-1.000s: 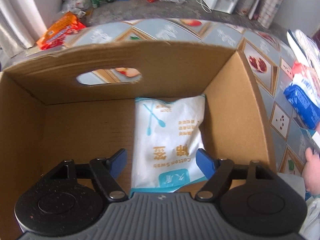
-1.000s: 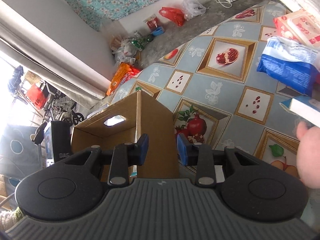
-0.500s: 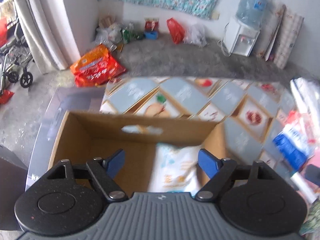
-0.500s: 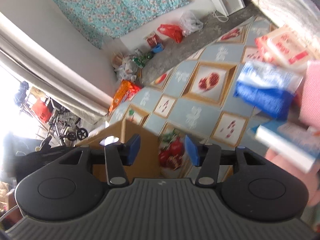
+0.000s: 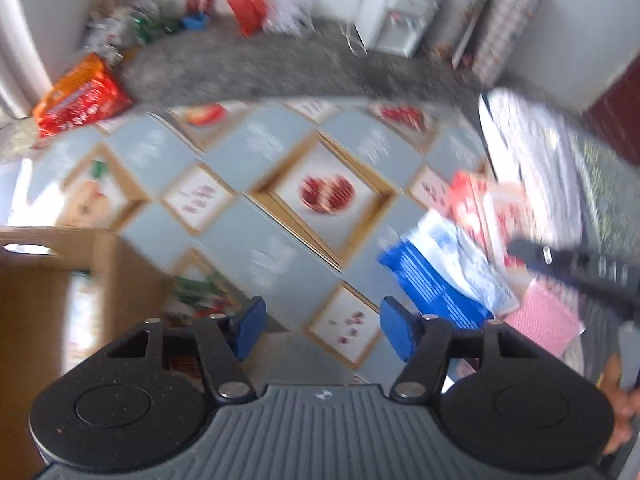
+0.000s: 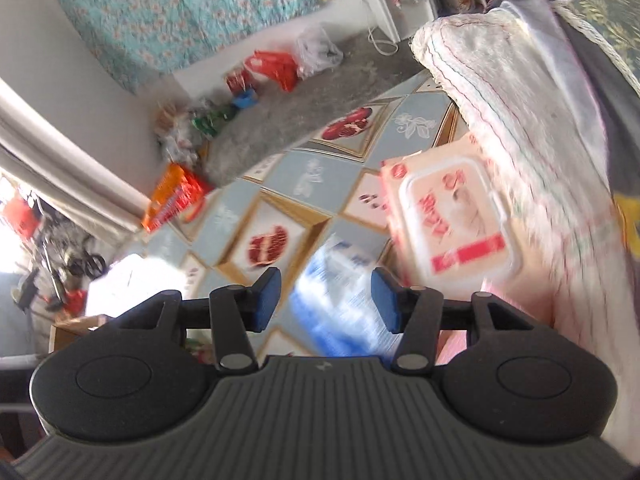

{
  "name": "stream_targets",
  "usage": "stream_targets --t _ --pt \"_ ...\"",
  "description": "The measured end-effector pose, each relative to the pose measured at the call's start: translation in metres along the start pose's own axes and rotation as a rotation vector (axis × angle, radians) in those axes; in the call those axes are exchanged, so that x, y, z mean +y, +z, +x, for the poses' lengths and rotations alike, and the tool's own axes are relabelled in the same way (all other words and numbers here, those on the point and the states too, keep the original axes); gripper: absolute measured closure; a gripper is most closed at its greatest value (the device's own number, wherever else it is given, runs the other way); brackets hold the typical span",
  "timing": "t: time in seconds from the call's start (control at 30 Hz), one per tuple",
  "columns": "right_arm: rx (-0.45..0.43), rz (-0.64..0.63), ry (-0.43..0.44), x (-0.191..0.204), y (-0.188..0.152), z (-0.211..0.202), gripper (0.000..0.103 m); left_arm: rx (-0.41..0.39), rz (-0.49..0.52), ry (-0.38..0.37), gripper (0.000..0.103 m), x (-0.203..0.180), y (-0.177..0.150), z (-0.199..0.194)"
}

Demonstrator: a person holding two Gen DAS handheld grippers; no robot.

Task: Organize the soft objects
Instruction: 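Reach the right tool to the blue-and-teal wet wipes pack and grasp it, then carry the wet wipes pack with the right tool and lower it into the box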

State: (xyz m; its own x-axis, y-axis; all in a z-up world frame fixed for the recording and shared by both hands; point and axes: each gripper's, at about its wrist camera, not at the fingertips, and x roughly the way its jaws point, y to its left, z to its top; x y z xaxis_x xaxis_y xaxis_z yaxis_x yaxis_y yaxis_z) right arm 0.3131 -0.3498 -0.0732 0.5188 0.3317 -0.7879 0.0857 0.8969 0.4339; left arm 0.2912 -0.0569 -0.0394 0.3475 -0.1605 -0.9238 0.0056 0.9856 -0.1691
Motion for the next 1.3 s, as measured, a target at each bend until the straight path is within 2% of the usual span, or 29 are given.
stream_targets --t 0.13,0.2,0.3,0.5,0.87,1.0,1.13,1.3 --pt "0.086 -0.043 -0.024 -0.007 0.011 0.031 0.060 0.049 0.051 0.015 0.044 -0.030 -0.009 0.037" --pt "0.133 -0.045 -0.030 -0.011 0.011 0.043 0.067 0.079 0.057 0.010 0.049 -0.040 -0.010 0.054" --pt "0.187 -0.012 0.004 -0.019 0.011 0.057 0.073 0.101 0.053 -0.016 0.050 -0.048 -0.012 0.072" --pt "0.250 0.009 0.092 -0.019 0.009 0.059 0.076 0.134 0.038 -0.035 0.052 -0.053 -0.016 0.085" --pt "0.356 -0.059 0.241 0.014 0.006 0.054 0.076 0.132 0.003 -0.066 0.052 -0.032 -0.024 0.081" --pt "0.391 -0.088 0.282 0.031 -0.001 0.052 0.076 0.134 -0.015 -0.086 0.050 -0.015 -0.029 0.067" --pt "0.433 -0.056 0.342 0.045 -0.010 0.058 0.077 0.140 -0.024 -0.096 0.047 0.002 -0.037 0.049" --pt "0.501 -0.052 0.386 0.068 -0.032 0.073 0.076 0.164 -0.089 -0.138 0.042 0.024 -0.051 0.031"
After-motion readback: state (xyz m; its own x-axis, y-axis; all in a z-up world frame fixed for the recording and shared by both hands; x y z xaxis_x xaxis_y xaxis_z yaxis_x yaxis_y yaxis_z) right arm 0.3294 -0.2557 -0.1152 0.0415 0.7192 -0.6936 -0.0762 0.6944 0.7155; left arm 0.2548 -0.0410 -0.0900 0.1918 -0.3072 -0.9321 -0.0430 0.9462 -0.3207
